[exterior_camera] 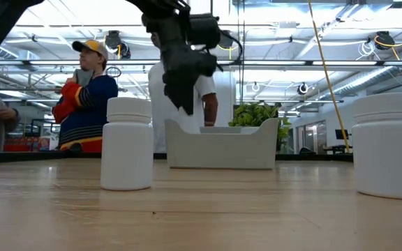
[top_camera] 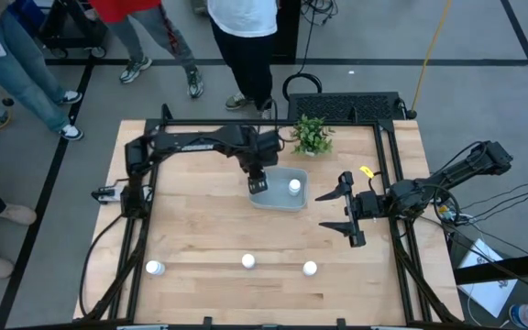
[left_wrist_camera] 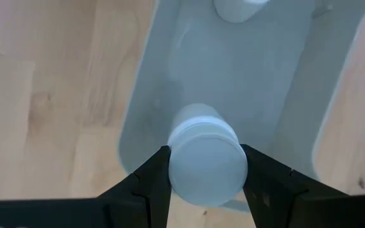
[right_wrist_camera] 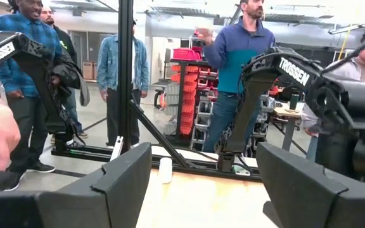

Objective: Pick and place pill bottles into a basket
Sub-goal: Put the white medicine bottle into the gray bin

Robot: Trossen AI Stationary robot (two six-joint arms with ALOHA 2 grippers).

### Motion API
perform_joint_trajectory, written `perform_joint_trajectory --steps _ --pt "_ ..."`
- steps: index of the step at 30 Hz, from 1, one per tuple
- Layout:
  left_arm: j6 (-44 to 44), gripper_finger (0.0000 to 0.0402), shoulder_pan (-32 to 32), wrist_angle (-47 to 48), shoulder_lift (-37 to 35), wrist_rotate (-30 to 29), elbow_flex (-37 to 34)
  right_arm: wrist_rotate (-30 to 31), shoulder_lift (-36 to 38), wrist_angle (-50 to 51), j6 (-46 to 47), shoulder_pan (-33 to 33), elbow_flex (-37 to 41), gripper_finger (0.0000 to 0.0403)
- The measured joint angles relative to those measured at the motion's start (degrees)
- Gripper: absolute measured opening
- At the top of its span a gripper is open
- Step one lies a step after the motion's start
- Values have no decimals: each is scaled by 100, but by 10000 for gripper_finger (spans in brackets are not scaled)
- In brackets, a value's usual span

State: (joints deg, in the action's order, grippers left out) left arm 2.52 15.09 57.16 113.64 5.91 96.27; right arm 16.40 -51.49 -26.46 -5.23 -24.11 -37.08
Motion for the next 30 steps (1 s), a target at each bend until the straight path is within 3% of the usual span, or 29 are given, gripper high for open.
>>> perform_joint_trajectory --steps 15,30 --pt "226 166 -97 -55 195 -452 -7 -2 -1 18 100 -1 0 279" --pt "382 166 -201 -50 526 -510 -15 0 -1 112 107 -1 0 279"
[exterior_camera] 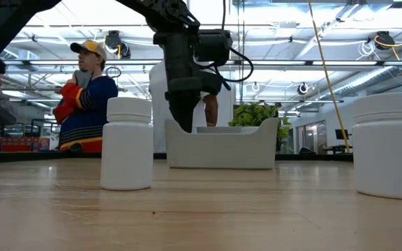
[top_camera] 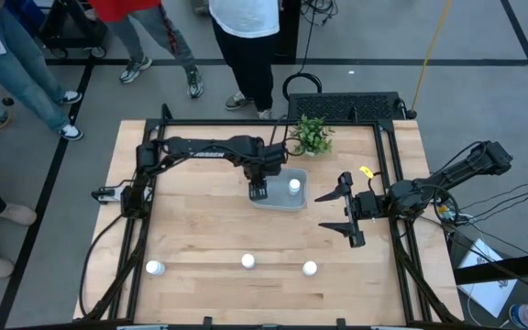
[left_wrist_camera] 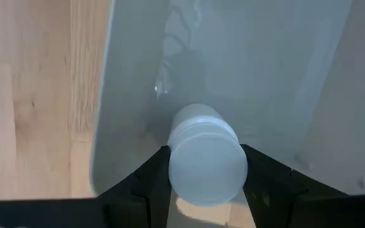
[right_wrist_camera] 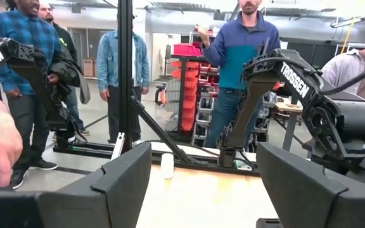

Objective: Pick and place pill bottles into a basket
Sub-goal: Put the white medicine bottle into the gray bin

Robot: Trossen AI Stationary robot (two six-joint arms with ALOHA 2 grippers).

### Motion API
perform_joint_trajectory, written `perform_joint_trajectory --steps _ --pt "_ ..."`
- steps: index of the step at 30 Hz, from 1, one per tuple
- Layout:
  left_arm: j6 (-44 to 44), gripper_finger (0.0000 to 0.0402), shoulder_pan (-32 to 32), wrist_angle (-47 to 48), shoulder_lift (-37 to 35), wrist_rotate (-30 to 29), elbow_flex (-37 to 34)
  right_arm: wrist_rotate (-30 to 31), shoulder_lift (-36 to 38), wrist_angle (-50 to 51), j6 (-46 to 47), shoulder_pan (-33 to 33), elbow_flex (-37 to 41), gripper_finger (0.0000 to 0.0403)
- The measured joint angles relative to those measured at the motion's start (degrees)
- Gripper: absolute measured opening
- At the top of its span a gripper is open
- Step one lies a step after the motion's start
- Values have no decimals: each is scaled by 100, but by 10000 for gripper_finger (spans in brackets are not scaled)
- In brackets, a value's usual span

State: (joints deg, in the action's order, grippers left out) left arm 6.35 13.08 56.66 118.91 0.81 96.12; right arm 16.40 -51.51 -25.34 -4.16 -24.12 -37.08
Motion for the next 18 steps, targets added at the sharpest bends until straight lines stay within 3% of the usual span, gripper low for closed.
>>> perform_joint_trajectory --steps 4,10,18 --pt "59 172 0 -4 -1 1 0 -1 0 -4 1 2 0 279" --pt "55 228 -1 7 1 3 0 -2 0 -4 2 2 0 279" --pt "42 237 -28 9 1 -123 -1 -2 0 -4 2 0 0 279"
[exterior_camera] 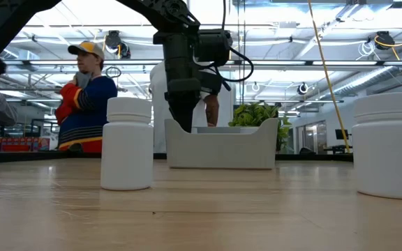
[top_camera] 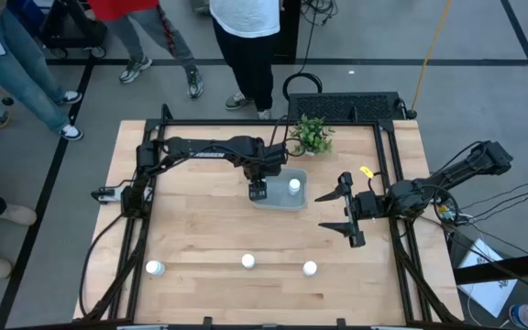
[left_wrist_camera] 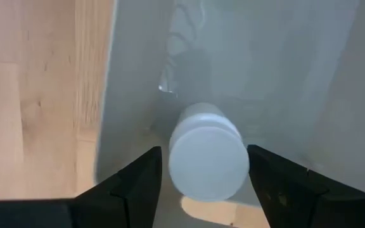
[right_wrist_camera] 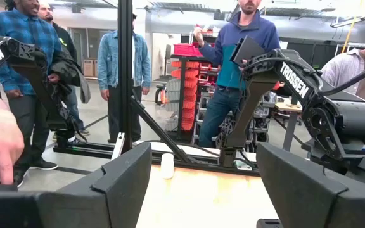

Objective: Pick and place pill bottles into a basket
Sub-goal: Put the white medicine bottle into the gray bin, then put the white medicine bottle into the bin

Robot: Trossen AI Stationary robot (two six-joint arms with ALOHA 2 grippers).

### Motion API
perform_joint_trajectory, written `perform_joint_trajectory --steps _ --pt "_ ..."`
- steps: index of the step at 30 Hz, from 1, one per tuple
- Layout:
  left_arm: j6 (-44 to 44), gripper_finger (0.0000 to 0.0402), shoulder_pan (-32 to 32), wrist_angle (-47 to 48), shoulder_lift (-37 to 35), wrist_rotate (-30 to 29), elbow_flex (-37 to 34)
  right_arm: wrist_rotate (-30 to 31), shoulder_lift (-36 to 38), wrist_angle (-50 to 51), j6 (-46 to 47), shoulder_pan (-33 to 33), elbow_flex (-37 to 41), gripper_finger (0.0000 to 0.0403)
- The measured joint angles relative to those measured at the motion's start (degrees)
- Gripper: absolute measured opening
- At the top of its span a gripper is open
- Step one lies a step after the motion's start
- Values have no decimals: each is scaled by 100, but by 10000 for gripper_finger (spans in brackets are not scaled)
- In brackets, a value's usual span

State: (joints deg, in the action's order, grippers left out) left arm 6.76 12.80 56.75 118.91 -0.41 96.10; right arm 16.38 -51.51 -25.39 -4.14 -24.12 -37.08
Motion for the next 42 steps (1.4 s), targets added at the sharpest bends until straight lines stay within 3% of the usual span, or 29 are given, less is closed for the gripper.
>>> perform_joint_trajectory --steps 12,21,24,28,33,37,42 --pt "-97 239 -46 79 -911 -224 -3 2 0 43 0 2 0 279" --pt "-440 239 -290 -29 -2515 13 -3 0 0 59 2 0 0 279" --pt "-452 239 -605 -465 -3174 32 -168 -2 0 77 43 -30 0 279" --pt "-451 239 -1178 -1217 -4107 -13 -743 0 0 63 42 -150 0 279" --pt "-558 239 -2027 -2109 -5121 -621 -1825 10 6 -45 -77 -320 0 279" --pt "-598 239 -2596 -2942 -5759 -1115 -2828 37 7 -93 -339 -420 0 279" --pt "-667 239 -3076 -4152 -6283 -1216 -4129 341 7 -84 -468 -529 0 279"
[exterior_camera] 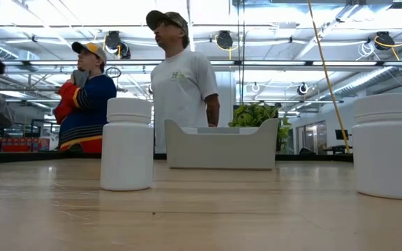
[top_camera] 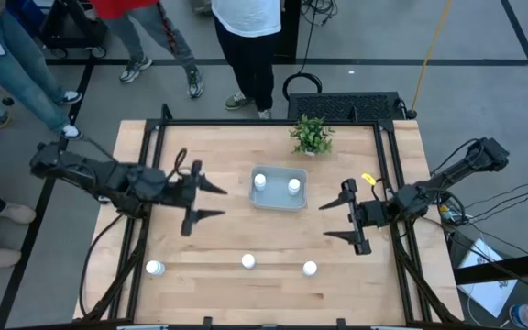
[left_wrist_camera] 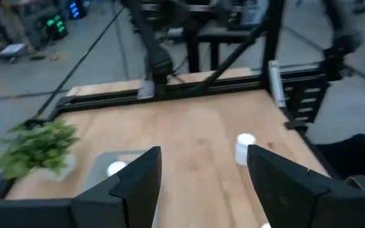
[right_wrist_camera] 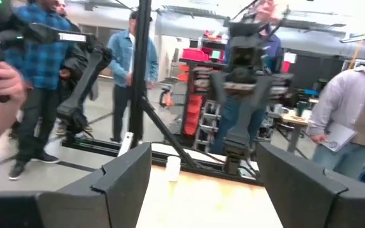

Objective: Pick and place pill bottles into a basket
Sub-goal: Put the white medicine bottle into the bin

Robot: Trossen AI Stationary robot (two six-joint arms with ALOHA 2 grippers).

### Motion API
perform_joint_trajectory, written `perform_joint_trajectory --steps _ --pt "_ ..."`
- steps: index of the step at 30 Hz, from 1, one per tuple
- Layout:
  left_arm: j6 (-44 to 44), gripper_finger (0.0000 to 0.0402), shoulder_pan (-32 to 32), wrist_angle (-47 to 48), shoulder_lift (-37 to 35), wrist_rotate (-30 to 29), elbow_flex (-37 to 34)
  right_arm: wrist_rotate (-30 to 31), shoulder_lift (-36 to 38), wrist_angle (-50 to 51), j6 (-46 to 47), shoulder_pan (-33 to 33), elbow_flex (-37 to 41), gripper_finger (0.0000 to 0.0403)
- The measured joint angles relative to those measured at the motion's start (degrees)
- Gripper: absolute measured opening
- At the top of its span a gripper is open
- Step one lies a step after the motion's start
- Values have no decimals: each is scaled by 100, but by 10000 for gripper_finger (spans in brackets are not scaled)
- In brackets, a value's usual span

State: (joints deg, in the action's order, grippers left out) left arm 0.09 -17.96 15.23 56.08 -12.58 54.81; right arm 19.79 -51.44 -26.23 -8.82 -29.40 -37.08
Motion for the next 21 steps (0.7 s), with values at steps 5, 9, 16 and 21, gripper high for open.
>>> perform_joint_trajectory --steps 5,9,16,21 --pt "169 239 -285 -1432 -183 15 -959 401 0 46 -127 -79 0 279" --pt "283 239 -570 -1915 -182 -207 -1409 427 -8 200 -154 -117 0 279" --pt "310 239 -1099 -2354 -232 -1108 -1977 1011 -221 251 -453 -231 0 279" --pt "392 239 -1387 -2674 -354 -1350 -2176 1195 -260 278 -579 -388 0 279"
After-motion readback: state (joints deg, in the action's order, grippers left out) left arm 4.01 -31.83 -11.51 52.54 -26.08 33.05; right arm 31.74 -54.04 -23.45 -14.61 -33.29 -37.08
